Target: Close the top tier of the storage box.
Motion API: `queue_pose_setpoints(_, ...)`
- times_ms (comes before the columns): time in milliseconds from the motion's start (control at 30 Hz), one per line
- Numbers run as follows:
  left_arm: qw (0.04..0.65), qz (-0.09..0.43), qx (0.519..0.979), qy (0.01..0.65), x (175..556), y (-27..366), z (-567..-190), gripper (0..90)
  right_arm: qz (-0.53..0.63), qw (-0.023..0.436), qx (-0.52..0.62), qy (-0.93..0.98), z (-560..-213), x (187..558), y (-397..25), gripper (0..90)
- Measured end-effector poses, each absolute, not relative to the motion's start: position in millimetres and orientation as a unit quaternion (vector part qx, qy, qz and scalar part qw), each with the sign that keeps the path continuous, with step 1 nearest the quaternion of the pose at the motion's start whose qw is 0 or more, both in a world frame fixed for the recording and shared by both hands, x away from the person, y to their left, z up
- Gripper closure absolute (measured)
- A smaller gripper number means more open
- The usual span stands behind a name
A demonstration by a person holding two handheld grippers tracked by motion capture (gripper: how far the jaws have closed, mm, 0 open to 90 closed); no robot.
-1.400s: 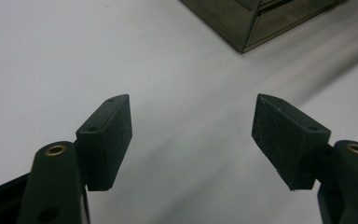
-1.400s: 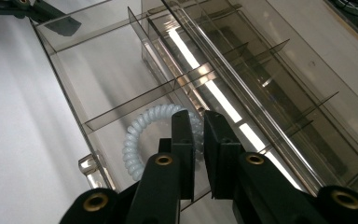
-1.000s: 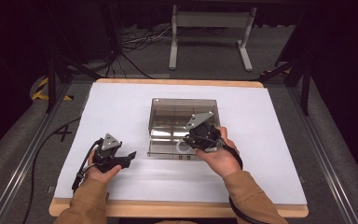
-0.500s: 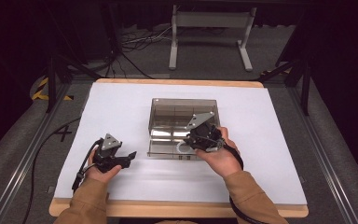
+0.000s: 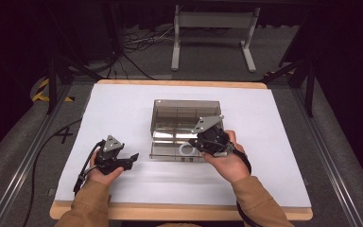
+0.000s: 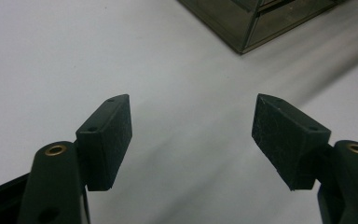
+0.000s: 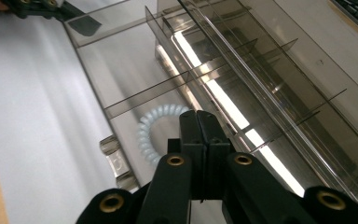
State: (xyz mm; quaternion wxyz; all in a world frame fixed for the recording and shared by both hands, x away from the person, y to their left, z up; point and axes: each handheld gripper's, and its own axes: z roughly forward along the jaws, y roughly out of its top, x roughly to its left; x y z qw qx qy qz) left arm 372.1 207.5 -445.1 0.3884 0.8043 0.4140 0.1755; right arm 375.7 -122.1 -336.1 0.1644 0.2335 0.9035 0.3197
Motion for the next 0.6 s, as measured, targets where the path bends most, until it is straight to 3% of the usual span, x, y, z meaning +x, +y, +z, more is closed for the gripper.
queue_pose_setpoints(600, 0.390, 0.173, 0.806, 0.411, 374.3, 204.8, -444.9, 29.6, 0.354, 0.150, 0.209, 0.899, -332.1, 352.3, -130.7, 90.0)
